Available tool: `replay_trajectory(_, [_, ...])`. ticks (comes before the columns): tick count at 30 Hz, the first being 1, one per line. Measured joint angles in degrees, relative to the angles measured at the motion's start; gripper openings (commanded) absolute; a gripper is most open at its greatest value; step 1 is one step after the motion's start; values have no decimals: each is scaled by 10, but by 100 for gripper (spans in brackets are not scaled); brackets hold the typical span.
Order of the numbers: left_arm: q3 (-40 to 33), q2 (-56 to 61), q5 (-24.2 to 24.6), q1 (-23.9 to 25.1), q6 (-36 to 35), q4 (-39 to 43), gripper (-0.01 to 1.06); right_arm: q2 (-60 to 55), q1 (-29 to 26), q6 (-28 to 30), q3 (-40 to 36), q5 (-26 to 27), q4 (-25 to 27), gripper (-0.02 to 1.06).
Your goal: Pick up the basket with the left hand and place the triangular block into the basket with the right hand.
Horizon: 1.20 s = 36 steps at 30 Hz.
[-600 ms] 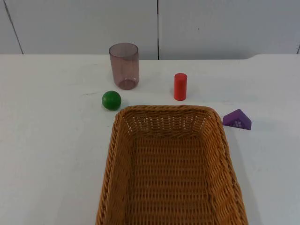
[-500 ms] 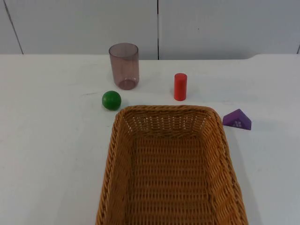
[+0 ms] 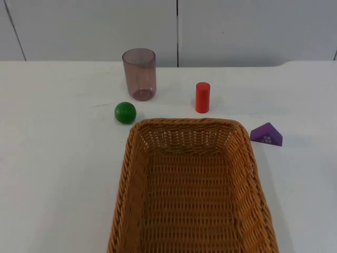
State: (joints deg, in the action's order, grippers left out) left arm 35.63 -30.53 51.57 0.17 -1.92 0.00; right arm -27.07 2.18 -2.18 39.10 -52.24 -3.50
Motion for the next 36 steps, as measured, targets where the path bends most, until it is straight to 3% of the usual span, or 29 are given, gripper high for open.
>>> replay_trajectory(9, [21,-141,-45,0,0,-13,105,-133,0,0,35,62,1,104])
replay_trajectory(19, [21,-206,-55,0,5,-39,101,-228,0,0,35,76,3,104])
replay_trajectory(22, [21,-214,-55,0,14,-61,87,-237,0,0,35,76,3,104])
replay_trajectory(28, [21,-256,-56,0,90,-176,87,-242,0,0,35,76,4,104])
replay_trajectory(31, [21,-287,-57,-12,124,-223,87,-242,0,0,35,77,4,104])
replay_trajectory(36, [21,-370,-71,-84,140,-252,87,-242,0,0,35,78,4,104])
